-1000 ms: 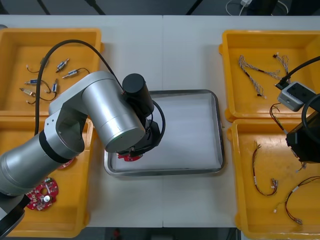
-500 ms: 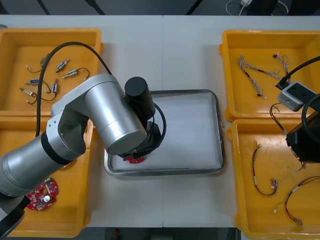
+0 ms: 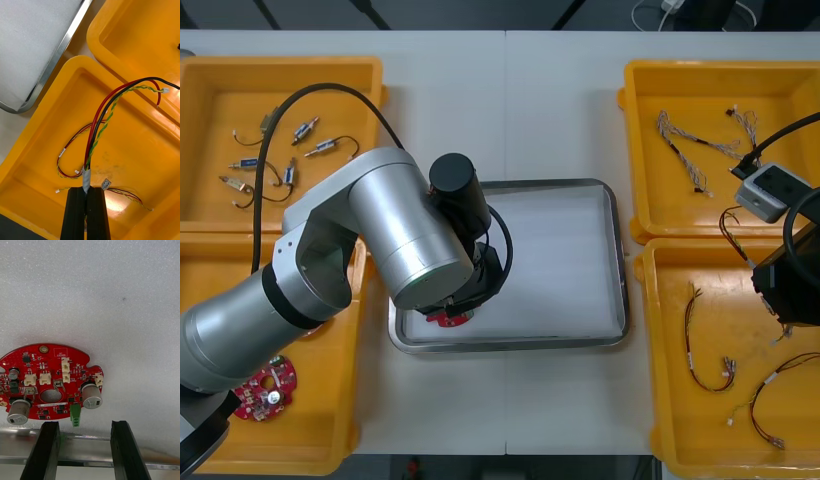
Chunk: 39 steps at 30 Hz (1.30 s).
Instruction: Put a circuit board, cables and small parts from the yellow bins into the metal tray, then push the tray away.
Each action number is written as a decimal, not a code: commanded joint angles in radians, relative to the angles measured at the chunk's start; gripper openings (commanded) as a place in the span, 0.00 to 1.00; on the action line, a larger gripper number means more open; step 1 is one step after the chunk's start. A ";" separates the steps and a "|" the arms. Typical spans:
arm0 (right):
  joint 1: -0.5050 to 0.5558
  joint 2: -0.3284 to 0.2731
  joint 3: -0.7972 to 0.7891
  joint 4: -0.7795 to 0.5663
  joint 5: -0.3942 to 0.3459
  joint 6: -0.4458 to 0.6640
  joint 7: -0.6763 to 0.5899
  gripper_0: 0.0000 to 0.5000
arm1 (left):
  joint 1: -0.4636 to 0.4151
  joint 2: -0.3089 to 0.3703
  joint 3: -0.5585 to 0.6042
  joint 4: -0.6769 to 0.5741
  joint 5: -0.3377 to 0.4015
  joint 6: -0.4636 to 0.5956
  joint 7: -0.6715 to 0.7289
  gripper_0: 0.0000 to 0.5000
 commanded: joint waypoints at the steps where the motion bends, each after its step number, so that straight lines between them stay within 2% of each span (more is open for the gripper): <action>1: -0.022 -0.036 0.010 -0.005 0.008 0.003 0.032 0.00 | -0.066 0.007 0.015 -0.053 -0.005 0.069 0.003 1.00; 8: -0.022 -0.052 0.025 -0.014 0.025 0.003 0.029 0.00 | -0.089 0.062 0.107 -0.123 0.089 0.108 -0.063 1.00; 9: -0.024 -0.053 0.027 -0.020 0.022 0.003 0.030 0.00 | -0.101 0.087 0.127 -0.146 0.107 0.115 -0.068 1.00; 13: -0.033 -0.052 0.042 -0.020 0.002 0.003 0.035 0.00 | -0.110 0.130 0.172 -0.197 0.130 0.124 -0.074 1.00; 18: -0.091 -0.052 0.114 -0.022 -0.001 0.003 0.050 0.00 | -0.116 0.219 0.264 -0.265 0.136 0.125 -0.123 1.00; 24: -0.182 -0.052 0.223 -0.022 0.003 -0.004 0.067 0.00 | -0.116 0.282 0.376 -0.266 0.176 0.125 -0.230 1.00; 31: -0.309 -0.038 0.415 -0.022 0.035 -0.059 0.098 0.00 | -0.138 0.377 0.534 -0.163 0.303 0.125 -0.362 1.00; 33: -0.348 -0.023 0.470 -0.017 0.045 -0.073 0.110 0.00 | -0.153 0.406 0.578 -0.094 0.349 0.124 -0.402 1.00; 36: -0.397 -0.003 0.524 0.000 0.043 -0.088 0.142 0.00 | -0.167 0.435 0.615 -0.019 0.378 0.119 -0.446 1.00; 39: -0.446 0.029 0.571 0.040 0.043 -0.093 0.231 0.00 | -0.184 0.470 0.634 0.064 0.388 0.118 -0.495 1.00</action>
